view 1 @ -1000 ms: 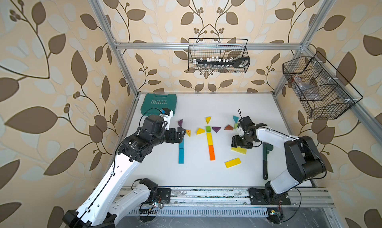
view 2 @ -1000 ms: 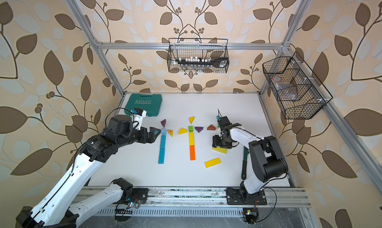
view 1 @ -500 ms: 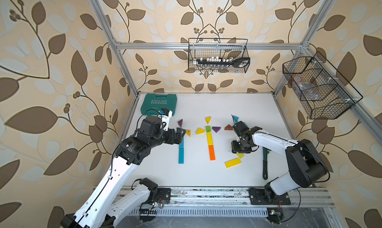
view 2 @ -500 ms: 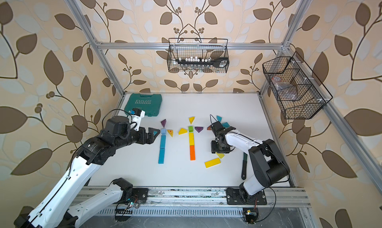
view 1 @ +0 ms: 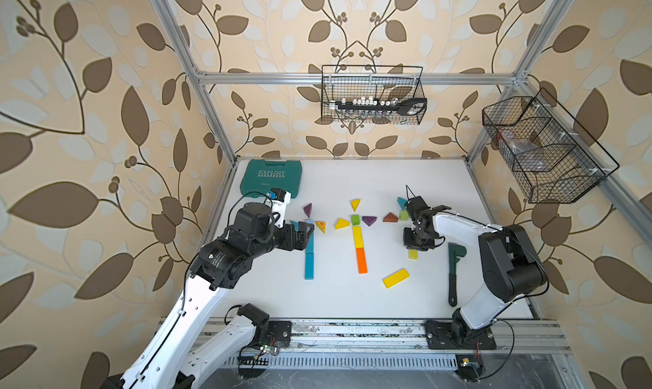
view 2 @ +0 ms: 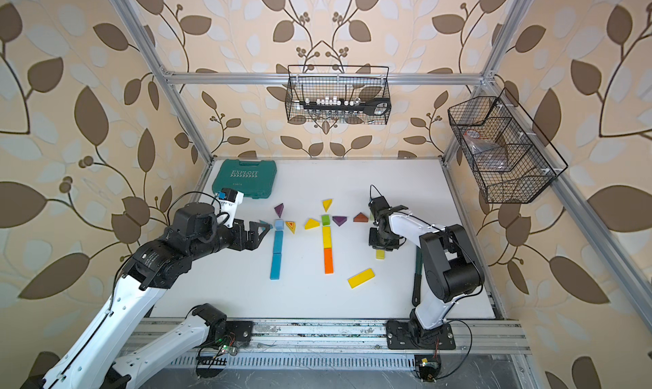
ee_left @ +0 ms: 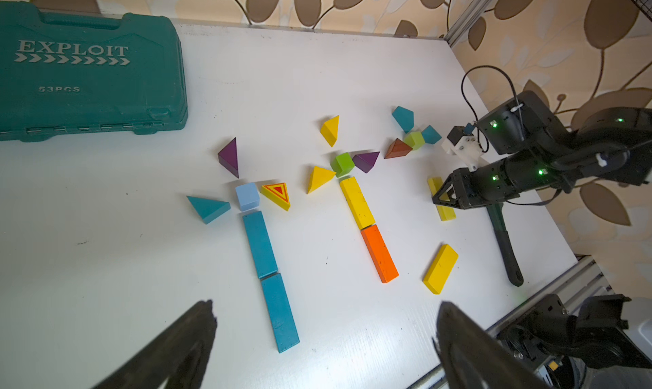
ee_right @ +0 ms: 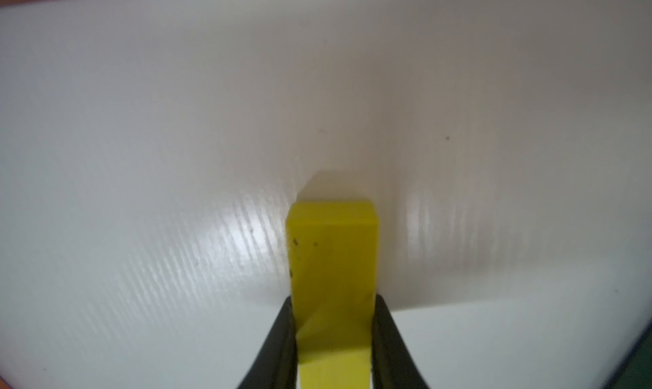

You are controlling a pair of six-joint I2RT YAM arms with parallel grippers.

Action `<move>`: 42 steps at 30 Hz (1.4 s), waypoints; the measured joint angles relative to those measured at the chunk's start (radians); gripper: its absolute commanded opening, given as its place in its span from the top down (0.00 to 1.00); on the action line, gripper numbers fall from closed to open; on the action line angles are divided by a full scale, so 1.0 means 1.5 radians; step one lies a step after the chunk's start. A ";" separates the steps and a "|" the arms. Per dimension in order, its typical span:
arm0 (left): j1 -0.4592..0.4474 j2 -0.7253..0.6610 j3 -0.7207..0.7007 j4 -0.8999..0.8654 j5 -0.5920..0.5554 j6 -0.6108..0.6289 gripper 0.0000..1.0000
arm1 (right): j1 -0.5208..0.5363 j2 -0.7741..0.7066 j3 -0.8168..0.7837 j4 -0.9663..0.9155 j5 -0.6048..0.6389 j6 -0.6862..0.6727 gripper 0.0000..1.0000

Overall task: Assemble a small pinwheel with building blocks
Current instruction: Assemble the building block at the center of the board.

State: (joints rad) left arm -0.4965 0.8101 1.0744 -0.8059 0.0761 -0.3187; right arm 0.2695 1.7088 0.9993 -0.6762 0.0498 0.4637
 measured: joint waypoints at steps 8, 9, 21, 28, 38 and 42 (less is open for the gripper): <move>0.000 0.007 0.000 -0.001 -0.002 0.001 0.01 | -0.017 0.063 0.077 0.007 -0.027 -0.039 0.94; 0.000 0.007 0.000 -0.001 -0.003 0.002 0.01 | -0.017 0.068 0.082 0.007 -0.028 -0.043 0.94; 0.000 0.018 0.000 -0.001 -0.014 0.003 0.01 | -0.025 0.104 0.130 -0.004 -0.028 -0.079 0.91; 0.000 0.021 0.000 -0.001 -0.015 0.003 0.01 | -0.027 0.117 0.148 -0.010 -0.028 -0.090 0.78; 0.000 0.026 0.000 -0.001 -0.014 0.003 0.01 | -0.027 0.114 0.159 -0.042 -0.026 -0.109 0.46; 0.000 0.026 0.000 -0.001 -0.014 0.003 0.01 | -0.026 0.046 0.145 -0.066 -0.029 -0.114 0.39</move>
State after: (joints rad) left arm -0.4965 0.8497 1.0740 -0.8070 0.0551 -0.3141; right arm 0.2310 1.7782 1.2175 -0.7746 0.0063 0.2924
